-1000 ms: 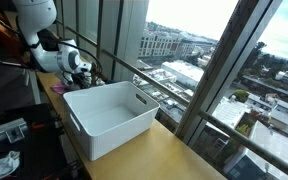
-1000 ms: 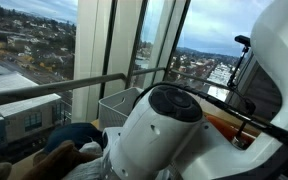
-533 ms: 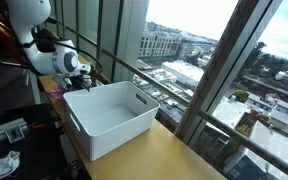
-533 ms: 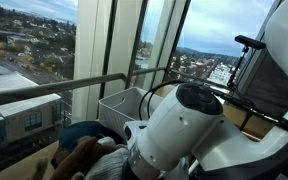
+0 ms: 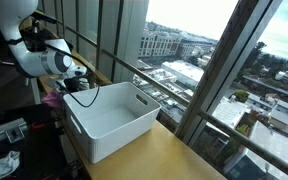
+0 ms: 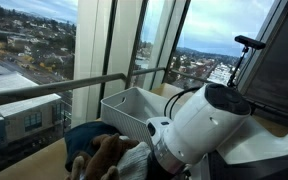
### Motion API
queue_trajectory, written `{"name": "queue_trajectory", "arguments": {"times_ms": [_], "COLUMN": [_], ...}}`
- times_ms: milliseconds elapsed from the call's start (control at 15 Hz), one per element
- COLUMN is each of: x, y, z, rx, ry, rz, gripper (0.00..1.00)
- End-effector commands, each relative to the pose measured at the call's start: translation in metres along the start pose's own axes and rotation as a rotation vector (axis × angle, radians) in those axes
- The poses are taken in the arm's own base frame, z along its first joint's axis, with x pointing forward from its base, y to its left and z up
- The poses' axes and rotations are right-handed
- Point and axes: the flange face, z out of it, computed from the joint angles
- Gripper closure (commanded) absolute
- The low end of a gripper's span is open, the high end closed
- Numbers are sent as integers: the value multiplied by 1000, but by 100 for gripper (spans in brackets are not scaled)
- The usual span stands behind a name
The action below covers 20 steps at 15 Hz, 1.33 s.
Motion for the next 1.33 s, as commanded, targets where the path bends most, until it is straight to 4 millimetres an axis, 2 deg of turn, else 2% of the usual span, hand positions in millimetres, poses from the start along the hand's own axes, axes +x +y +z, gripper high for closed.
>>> {"name": "queue_trajectory", "arguments": {"times_ms": [0,267,533,800,1267], "x": [-20,-27,-24,-9,28], "y": [10,7,4,1,9], "z": [-10,-13,-19,-34,-81], "rx": [-20,-36,-42,-43,-77], "ry": [-9,-12,-2,23,61], "rz": [-2,-18,-9,2,13], "gripper": [96,96,96,96,96]}}
